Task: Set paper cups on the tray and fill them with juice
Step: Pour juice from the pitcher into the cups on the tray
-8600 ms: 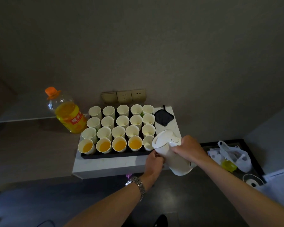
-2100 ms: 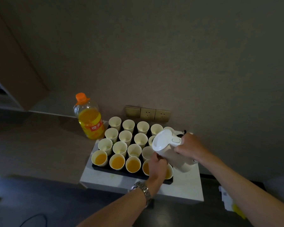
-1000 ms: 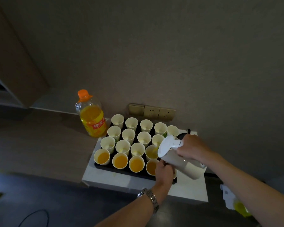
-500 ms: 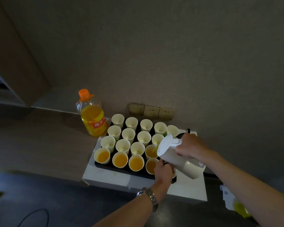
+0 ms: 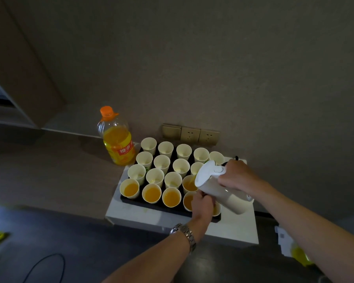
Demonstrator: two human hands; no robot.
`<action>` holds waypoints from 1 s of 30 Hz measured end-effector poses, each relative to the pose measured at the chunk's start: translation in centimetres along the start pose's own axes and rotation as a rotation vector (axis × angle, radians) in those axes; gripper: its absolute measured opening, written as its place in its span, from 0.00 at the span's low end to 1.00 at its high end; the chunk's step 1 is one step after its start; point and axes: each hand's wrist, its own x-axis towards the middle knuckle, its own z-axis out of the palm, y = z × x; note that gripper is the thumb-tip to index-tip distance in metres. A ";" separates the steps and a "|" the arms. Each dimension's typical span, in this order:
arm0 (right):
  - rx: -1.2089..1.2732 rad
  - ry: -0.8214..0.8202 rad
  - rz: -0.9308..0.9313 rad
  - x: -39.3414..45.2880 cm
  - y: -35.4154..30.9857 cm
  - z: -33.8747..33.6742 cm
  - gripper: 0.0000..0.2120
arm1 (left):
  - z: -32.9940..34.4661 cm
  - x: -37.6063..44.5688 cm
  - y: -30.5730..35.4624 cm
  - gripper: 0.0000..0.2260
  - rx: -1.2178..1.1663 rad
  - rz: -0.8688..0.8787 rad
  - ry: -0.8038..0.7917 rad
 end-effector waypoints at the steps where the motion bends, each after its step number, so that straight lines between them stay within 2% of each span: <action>1: -0.001 0.008 -0.002 0.0 0.0 0.0 0.10 | -0.1 0.0 0.1 0.14 -0.005 -0.001 0.001; 6: -0.002 0.051 -0.010 0.1 0.0 0.1 0.09 | -0.5 -0.5 1.0 0.16 -0.023 -0.014 0.022; 18: -0.006 0.081 -0.058 0.3 -1.9 0.3 0.09 | -2.8 -1.1 2.6 0.23 -0.027 0.100 0.028; 23: 0.002 0.092 -0.079 0.0 -3.3 0.1 0.11 | -3.7 -1.3 3.3 0.18 -0.011 0.110 0.071; 30: 0.014 0.081 -0.116 0.1 -4.9 0.2 0.10 | -5.2 -1.1 3.5 0.16 -0.019 0.096 0.091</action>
